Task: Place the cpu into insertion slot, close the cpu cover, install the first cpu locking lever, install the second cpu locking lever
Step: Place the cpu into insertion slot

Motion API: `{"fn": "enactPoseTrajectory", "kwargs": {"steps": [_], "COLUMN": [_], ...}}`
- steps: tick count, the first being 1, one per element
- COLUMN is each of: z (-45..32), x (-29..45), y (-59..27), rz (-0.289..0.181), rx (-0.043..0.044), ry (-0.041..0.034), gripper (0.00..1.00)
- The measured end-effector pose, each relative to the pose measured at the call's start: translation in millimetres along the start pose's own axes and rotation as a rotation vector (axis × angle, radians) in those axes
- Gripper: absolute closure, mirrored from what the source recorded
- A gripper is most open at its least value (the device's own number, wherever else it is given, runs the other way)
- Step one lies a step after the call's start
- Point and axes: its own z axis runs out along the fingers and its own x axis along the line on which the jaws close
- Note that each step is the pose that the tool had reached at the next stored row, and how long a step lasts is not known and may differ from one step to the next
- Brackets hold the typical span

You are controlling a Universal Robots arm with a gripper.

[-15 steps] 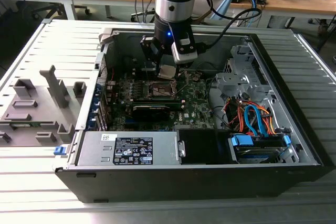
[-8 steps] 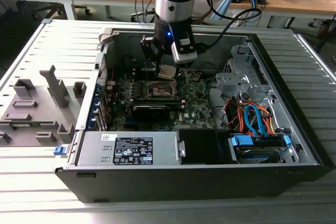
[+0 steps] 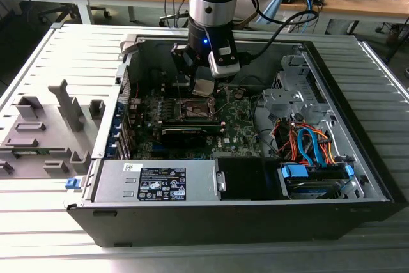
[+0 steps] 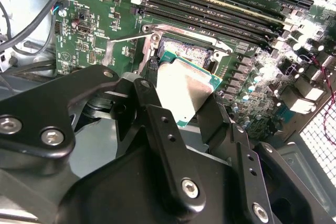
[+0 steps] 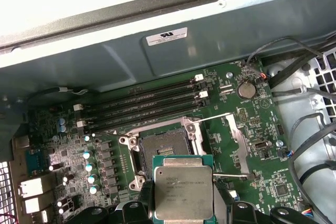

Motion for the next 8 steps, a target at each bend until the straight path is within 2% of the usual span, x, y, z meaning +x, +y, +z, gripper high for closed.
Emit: {"fn": "enactPoseTrajectory", "kwargs": {"steps": [8], "z": [0.0], "x": [0.0], "y": [0.0], "rz": [0.004], "rx": [-0.0001], "ry": [-0.0004], "gripper": [0.46]}}
